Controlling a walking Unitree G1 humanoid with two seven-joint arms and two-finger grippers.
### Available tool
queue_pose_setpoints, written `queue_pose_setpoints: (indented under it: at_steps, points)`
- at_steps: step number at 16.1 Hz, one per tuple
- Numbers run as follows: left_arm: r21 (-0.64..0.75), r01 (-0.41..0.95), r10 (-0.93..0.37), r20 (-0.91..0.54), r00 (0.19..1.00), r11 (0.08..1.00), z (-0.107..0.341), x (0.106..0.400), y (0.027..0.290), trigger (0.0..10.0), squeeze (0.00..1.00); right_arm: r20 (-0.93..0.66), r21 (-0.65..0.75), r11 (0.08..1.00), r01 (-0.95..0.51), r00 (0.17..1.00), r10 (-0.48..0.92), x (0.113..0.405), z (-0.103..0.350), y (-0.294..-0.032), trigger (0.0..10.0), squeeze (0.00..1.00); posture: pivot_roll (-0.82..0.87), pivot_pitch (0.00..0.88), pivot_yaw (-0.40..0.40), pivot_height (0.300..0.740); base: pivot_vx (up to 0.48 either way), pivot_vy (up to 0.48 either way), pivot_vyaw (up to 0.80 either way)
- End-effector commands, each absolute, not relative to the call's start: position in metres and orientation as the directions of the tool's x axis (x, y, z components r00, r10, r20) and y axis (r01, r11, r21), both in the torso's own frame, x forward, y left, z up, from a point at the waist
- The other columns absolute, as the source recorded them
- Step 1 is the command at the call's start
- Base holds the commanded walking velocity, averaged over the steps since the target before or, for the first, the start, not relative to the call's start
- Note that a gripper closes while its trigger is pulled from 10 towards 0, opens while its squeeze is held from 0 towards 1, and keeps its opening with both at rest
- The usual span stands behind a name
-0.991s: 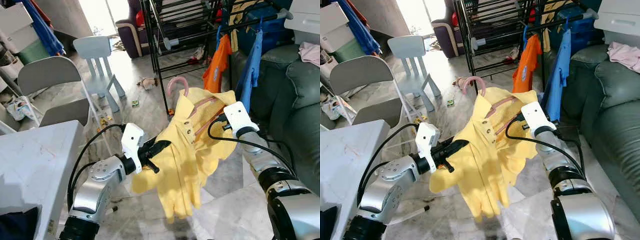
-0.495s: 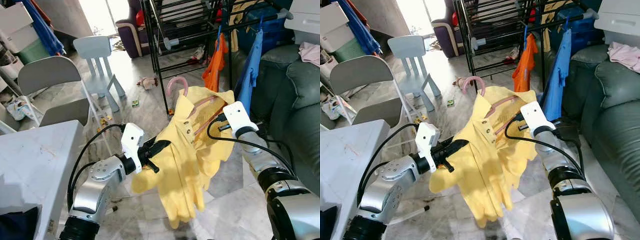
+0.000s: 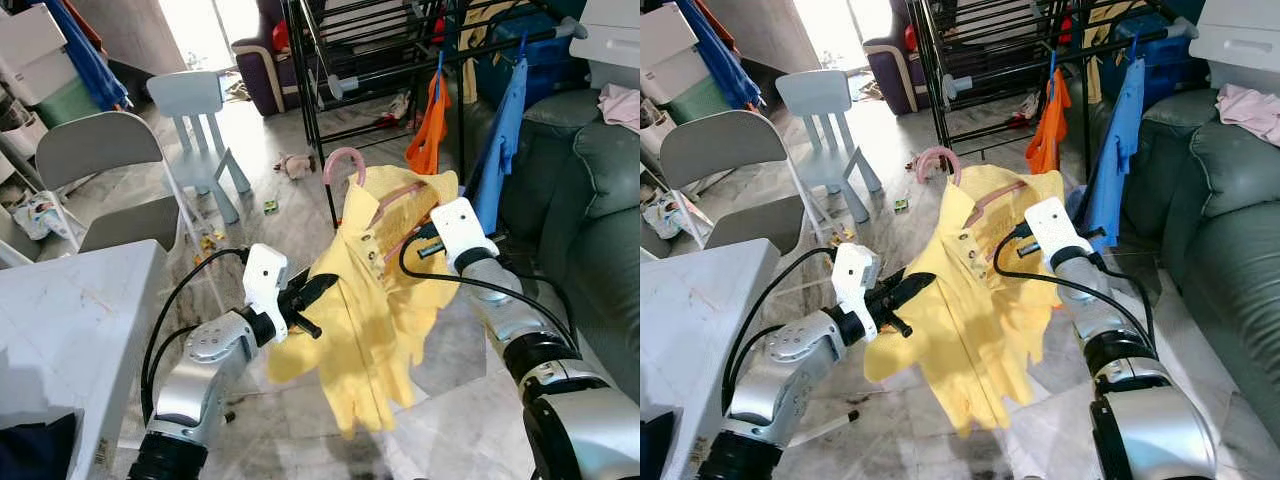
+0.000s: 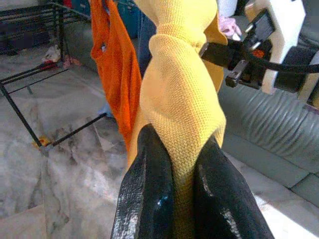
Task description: Hang hanger
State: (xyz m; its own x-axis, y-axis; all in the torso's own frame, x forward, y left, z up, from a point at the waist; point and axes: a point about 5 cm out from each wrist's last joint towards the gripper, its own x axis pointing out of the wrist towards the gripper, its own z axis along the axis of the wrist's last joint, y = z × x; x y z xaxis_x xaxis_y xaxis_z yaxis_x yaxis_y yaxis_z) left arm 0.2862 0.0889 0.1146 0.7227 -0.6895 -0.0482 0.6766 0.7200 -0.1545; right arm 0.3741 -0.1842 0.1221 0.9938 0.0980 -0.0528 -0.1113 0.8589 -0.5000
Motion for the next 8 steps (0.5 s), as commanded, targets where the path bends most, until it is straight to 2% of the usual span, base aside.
queue_pose_setpoints:
  at_steps: [1,5,8]
  points:
    - [-0.113,0.643,-0.647,-0.006,0.762,0.758,0.126,0.294,0.097,10.0,0.00,-0.015,-0.482,0.863,-0.149,0.987,0.162,0.376,0.129,-0.169,0.0,0.00,-0.16,0.000,0.159,0.740,0.000,0.000,0.00]
    - [-0.072,0.573,-0.576,-0.032,0.817,0.816,0.124,0.303,0.100,10.0,0.00,-0.022,-0.469,0.824,-0.319,0.936,0.351,0.365,0.124,-0.142,0.0,0.00,-0.16,0.000,0.157,0.740,0.000,0.000,0.00]
    - [-0.066,0.568,-0.571,-0.035,0.821,0.821,0.123,0.306,0.099,10.0,0.00,-0.008,-0.460,0.805,-0.376,0.908,0.419,0.356,0.124,-0.135,0.0,0.00,-0.17,0.000,0.155,0.740,0.000,0.000,0.00]
